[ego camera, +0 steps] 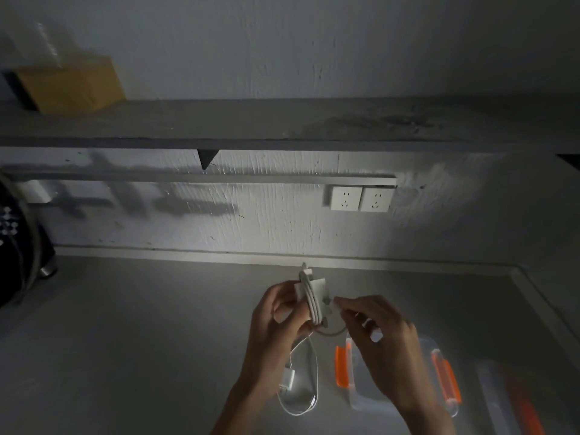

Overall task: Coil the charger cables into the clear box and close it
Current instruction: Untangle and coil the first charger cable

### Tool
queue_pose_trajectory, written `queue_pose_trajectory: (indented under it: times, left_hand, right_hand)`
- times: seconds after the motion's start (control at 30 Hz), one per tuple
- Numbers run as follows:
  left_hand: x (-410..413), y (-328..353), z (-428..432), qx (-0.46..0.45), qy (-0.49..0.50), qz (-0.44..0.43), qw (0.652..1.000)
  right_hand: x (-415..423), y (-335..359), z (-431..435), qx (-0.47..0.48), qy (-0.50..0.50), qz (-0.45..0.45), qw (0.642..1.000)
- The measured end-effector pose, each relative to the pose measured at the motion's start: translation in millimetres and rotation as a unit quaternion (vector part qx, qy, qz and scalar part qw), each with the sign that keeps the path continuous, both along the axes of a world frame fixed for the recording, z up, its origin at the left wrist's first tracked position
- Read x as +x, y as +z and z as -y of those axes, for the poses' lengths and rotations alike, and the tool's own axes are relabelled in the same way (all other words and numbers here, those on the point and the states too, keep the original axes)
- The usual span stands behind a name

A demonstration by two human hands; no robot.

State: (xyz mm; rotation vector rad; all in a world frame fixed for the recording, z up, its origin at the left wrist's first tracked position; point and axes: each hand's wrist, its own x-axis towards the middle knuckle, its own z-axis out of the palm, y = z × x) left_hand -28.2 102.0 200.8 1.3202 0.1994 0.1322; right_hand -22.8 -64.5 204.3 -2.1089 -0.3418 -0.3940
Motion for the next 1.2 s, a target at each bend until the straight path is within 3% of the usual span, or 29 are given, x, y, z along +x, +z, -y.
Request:
queue_pose_trajectory:
  times: [0.17,0.43,0.67,0.9,1.2]
  left_hand:
    - [-0.3,-3.8,9.3,0.054,-0.008,0.016,0.998]
    - [-3.1,-10.7,29.8,0.239,0.002,0.068,0.969]
    - [0.5,-9.5,36.4,0.289,0.029,0.045,0.956]
    - [9.7,-10.2,32.4,0.370,0.029,0.031,0.928]
    - [22.0,-17.2,23.9,0.383,0.058,-0.007,0.922]
  right_hand:
    - [-1.3,2.0,-2.2,-0.022,-0.012,0.004,1.000]
    - [-9.8,-3.9,-11.1,0.006,-0.131,-0.034,0.991]
    - [-10.2,-1.0,-25.9,0.031,-0.110,-0.032,0.993]
    - [7.9,-4.8,-28.1,-0.125,-0.042,0.040,0.990]
    - [32.6,-1.5,-40.5,-0.218,0.015,0.006,0.976]
